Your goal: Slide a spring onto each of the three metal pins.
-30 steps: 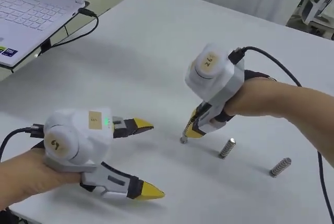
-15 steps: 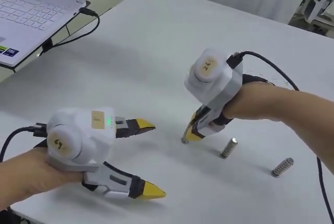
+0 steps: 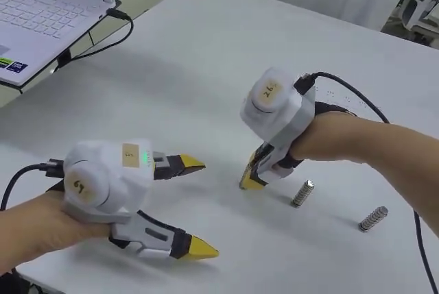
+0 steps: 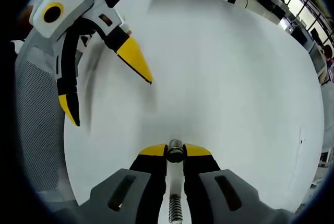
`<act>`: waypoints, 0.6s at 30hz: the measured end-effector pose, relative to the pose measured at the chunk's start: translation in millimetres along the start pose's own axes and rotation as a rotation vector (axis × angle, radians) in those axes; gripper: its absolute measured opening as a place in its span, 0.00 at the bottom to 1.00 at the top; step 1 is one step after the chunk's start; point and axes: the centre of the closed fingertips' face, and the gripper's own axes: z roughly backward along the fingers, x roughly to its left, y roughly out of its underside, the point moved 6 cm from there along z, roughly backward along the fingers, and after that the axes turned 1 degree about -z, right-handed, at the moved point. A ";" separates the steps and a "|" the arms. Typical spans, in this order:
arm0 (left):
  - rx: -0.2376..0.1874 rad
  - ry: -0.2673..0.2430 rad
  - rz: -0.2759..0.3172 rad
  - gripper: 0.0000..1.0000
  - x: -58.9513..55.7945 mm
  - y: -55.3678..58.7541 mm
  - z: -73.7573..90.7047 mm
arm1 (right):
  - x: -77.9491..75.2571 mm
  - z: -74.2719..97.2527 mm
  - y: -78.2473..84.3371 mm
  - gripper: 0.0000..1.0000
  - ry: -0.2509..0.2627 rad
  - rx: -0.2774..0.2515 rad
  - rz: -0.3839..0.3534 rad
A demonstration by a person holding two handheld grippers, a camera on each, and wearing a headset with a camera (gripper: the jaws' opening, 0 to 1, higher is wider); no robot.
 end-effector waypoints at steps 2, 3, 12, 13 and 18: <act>0.000 0.001 -0.001 0.72 0.0 0.1 0.2 | 0.6 -0.2 -0.6 0.09 -0.002 0.000 0.000; 0.000 0.000 -0.001 0.72 0.0 0.2 0.3 | 1.1 -0.2 -0.8 0.09 -0.004 0.000 0.000; 0.000 0.000 0.000 0.72 -0.3 0.1 1.2 | 1.1 0.9 -1.9 0.11 0.001 -0.004 -0.002; 0.001 0.000 0.001 0.72 -0.3 0.1 1.2 | 0.9 1.3 -1.9 0.12 0.003 -0.005 -0.003; 0.002 0.003 0.003 0.72 -1.1 0.3 0.4 | 0.5 3.2 0.6 0.15 0.008 -0.009 -0.013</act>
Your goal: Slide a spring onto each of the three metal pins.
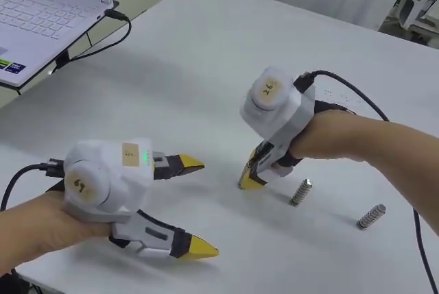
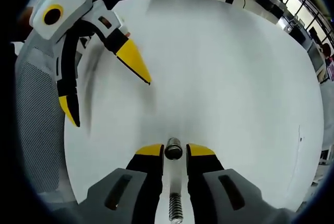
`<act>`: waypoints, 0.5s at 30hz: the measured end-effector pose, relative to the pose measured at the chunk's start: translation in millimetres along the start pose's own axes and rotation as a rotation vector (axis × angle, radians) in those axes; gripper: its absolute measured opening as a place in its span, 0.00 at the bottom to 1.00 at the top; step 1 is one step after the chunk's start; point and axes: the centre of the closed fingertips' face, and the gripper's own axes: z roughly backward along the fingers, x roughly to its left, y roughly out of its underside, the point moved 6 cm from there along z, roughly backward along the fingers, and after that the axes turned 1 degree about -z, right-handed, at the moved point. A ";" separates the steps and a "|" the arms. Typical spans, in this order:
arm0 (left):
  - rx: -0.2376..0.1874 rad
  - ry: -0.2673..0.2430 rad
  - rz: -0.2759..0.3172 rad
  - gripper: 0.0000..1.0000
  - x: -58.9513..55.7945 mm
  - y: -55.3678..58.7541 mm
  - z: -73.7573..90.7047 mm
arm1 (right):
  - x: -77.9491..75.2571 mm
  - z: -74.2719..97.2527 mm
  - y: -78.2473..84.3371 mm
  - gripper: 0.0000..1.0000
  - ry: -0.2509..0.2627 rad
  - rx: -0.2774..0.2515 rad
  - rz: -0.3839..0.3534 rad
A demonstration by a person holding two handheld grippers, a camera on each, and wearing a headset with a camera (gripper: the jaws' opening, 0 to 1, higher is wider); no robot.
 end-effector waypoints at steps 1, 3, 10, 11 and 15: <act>0.001 0.001 0.001 0.72 -0.2 0.1 -0.2 | 0.1 0.3 1.0 0.16 0.001 -0.001 -0.002; 0.001 0.002 0.002 0.73 -0.4 0.1 -0.6 | 0.1 0.9 2.5 0.17 0.003 -0.002 -0.005; 0.000 0.003 0.005 0.74 -0.4 -1.3 -1.9 | 0.8 5.4 5.1 0.21 0.008 -0.015 -0.021; -0.001 0.004 0.006 0.74 -0.8 -1.6 -2.2 | 1.3 6.5 5.1 0.22 0.008 -0.022 -0.028; 0.003 0.010 0.003 0.74 -1.8 -2.7 -3.4 | 4.2 10.1 8.0 0.23 0.009 -0.026 -0.034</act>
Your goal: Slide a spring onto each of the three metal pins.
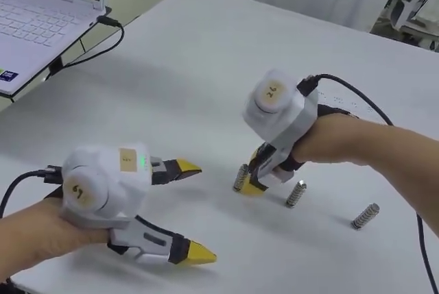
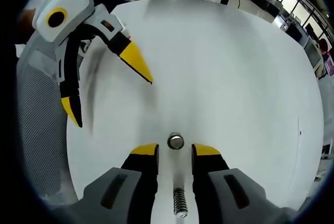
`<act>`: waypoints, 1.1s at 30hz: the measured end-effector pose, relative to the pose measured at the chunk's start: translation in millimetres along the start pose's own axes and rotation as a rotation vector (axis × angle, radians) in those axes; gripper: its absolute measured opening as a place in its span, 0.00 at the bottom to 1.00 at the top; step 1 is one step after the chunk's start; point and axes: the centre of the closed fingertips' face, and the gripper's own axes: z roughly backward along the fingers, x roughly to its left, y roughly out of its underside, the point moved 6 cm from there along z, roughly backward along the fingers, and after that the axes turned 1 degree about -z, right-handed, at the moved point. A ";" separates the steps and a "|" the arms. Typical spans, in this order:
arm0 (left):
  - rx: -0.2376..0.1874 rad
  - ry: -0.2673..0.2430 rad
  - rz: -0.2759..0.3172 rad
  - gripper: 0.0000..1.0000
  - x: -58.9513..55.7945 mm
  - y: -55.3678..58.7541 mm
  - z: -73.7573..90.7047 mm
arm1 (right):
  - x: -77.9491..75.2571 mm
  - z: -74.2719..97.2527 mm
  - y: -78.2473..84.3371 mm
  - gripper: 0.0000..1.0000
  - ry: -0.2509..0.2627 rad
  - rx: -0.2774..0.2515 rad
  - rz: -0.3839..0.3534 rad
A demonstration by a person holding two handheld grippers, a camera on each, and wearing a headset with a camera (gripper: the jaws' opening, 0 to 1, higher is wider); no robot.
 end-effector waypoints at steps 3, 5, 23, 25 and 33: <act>-0.001 0.000 0.002 0.74 0.7 -0.5 -0.5 | 1.4 2.6 2.1 0.24 0.002 -0.002 -0.002; -0.003 -0.002 0.009 0.75 1.5 -1.2 -1.1 | 2.0 5.5 3.3 0.24 0.006 -0.010 -0.006; 0.000 0.010 0.005 0.75 -1.7 -6.7 -1.7 | 23.0 21.5 19.4 0.26 0.035 -0.080 -0.059; 0.001 0.008 0.005 0.76 -1.2 -7.7 -0.8 | 25.4 23.7 21.0 0.27 0.041 -0.088 -0.064; -0.002 0.005 0.003 0.76 -2.4 -10.4 0.6 | 36.1 31.9 20.4 0.27 0.052 -0.137 -0.080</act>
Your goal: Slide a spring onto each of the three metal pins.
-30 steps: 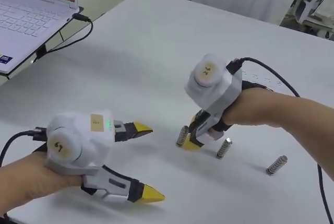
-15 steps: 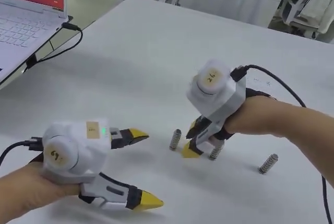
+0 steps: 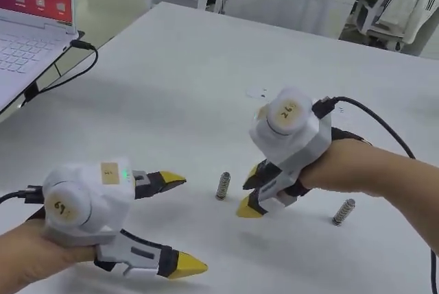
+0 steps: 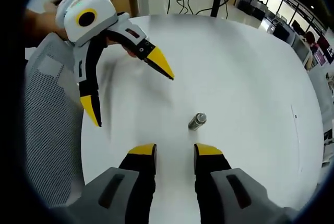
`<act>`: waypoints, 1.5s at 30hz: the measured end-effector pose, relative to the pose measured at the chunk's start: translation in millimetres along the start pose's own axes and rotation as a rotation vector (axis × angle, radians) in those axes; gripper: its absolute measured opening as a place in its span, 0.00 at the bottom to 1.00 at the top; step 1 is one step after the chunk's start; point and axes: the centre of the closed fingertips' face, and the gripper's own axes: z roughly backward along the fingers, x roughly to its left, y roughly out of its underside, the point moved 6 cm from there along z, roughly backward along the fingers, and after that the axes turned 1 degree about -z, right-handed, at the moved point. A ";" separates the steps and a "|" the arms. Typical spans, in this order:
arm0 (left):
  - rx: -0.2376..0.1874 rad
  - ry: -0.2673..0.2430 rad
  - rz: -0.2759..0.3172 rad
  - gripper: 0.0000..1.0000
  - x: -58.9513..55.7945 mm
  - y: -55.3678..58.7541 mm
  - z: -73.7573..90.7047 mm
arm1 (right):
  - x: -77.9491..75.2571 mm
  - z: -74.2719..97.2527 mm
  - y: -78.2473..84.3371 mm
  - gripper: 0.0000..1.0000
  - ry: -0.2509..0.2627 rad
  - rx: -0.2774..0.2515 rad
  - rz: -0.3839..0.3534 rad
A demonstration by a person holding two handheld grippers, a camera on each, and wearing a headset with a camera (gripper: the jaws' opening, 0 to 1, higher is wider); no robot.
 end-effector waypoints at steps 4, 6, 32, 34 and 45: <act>-0.004 -0.003 -0.001 0.76 -0.6 -1.7 1.9 | 7.8 1.7 2.0 0.28 0.005 -0.021 -0.008; -0.004 -0.007 0.000 0.76 -0.5 -2.3 3.2 | 12.1 2.5 3.5 0.29 0.004 -0.037 -0.016; -0.007 -0.005 0.014 0.75 -4.5 -5.6 4.6 | 39.3 20.8 44.6 0.33 0.040 -0.138 -0.130; -0.008 -0.007 0.017 0.75 -4.6 -5.6 4.7 | 40.6 22.9 47.5 0.34 0.046 -0.153 -0.146; -0.004 -0.001 0.038 0.77 -8.6 -6.4 4.5 | 47.1 29.3 67.6 0.37 0.074 -0.200 -0.199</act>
